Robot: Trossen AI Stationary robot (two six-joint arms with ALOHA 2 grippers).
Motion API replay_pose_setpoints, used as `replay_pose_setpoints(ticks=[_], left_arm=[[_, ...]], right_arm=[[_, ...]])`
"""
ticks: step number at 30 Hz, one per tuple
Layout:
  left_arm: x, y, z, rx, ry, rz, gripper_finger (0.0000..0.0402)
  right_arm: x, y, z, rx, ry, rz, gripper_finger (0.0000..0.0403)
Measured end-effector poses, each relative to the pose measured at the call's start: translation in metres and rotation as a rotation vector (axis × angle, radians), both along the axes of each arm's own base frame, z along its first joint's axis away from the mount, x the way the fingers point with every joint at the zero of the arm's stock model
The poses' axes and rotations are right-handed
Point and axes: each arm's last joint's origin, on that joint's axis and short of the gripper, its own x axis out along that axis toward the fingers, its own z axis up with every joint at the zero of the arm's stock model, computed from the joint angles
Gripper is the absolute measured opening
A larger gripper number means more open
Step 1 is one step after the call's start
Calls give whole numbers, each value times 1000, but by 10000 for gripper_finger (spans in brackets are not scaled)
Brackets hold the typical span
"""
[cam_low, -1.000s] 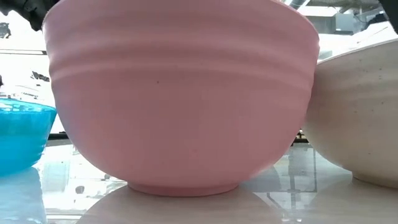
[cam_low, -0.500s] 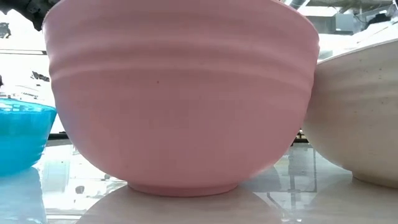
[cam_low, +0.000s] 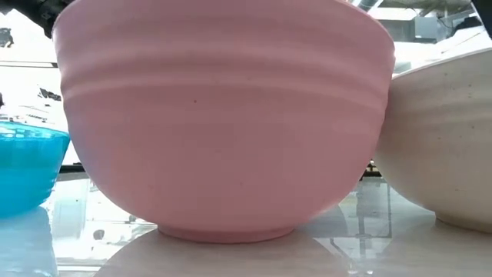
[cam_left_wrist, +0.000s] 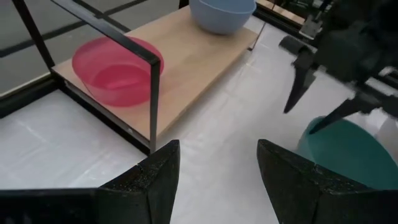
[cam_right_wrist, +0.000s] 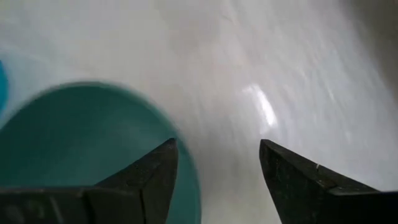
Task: Place and stack bowls onto a shelf
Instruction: Stack the large green bowl on top of the large blue bowl on the shelf
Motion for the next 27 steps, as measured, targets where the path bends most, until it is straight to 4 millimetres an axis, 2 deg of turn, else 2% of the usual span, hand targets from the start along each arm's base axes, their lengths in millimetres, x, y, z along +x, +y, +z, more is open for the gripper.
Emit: replay_pose_setpoints(ticks=[7, 10, 12, 15, 19, 20, 24, 27], left_arm=[[-1, -1, -1, -14, 13, -12, 199], [-1, -1, -2, -16, 15, -14, 199], [-1, -1, -2, -14, 16, -14, 199], [-1, -1, -2, -12, 17, -16, 199], [-1, 0, -1, -14, 12, -2, 199], [-1, 0, -1, -20, 8, 10, 199], [-1, 0, -1, -29, 2, 37, 199], [-1, 1, -1, -7, 10, 47, 199]], right_arm=[[3, 6, -31, 14, 105, 39, 255], [3, 5, -36, 15, 138, 37, 250], [1, 5, -35, 14, 152, 33, 232], [-1, 4, -31, 5, 148, 28, 176], [-2, -1, -21, 23, 120, -20, 51], [-2, -4, -20, 31, 111, -40, 30], [-2, -16, -4, 73, 35, -135, 24], [-7, -30, 24, 75, -37, -153, 24]])
